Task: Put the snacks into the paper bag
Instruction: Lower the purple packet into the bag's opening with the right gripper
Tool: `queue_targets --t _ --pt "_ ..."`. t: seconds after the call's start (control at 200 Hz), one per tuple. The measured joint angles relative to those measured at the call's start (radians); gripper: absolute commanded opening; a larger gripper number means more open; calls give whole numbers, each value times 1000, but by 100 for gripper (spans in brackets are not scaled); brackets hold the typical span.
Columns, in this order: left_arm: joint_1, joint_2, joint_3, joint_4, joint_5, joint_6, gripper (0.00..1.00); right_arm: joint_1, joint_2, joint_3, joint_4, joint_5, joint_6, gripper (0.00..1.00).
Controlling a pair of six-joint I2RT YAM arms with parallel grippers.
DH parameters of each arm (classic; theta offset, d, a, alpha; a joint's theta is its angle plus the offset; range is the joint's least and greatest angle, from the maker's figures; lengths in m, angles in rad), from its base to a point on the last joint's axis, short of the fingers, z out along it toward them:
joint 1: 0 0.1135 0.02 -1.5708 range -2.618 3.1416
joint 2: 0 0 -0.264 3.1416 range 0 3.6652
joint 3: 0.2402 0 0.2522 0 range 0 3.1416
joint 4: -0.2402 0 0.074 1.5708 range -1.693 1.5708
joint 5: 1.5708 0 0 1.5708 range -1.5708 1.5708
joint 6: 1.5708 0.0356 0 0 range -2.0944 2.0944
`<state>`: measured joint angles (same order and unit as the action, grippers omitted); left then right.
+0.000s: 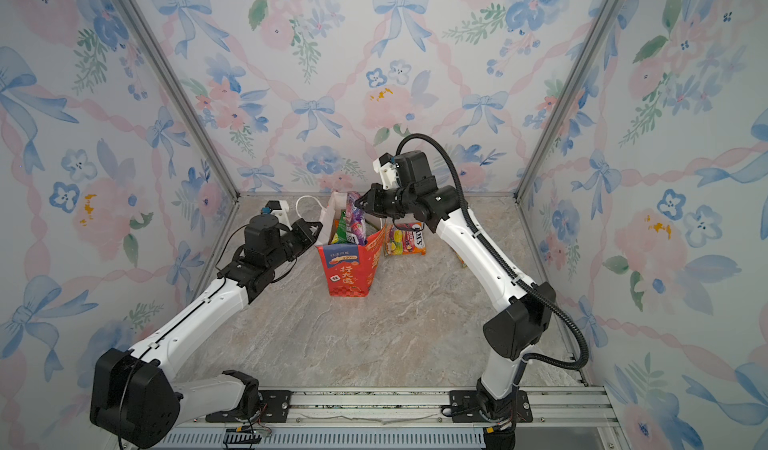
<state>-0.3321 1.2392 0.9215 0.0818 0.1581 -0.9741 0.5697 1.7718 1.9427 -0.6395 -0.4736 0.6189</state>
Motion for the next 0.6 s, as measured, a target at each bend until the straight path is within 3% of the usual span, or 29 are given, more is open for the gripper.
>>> queue_targets --t 0.6 --pt "-19 15 9 26 11 -7 9 13 -1 20 -72 63 -37 0"
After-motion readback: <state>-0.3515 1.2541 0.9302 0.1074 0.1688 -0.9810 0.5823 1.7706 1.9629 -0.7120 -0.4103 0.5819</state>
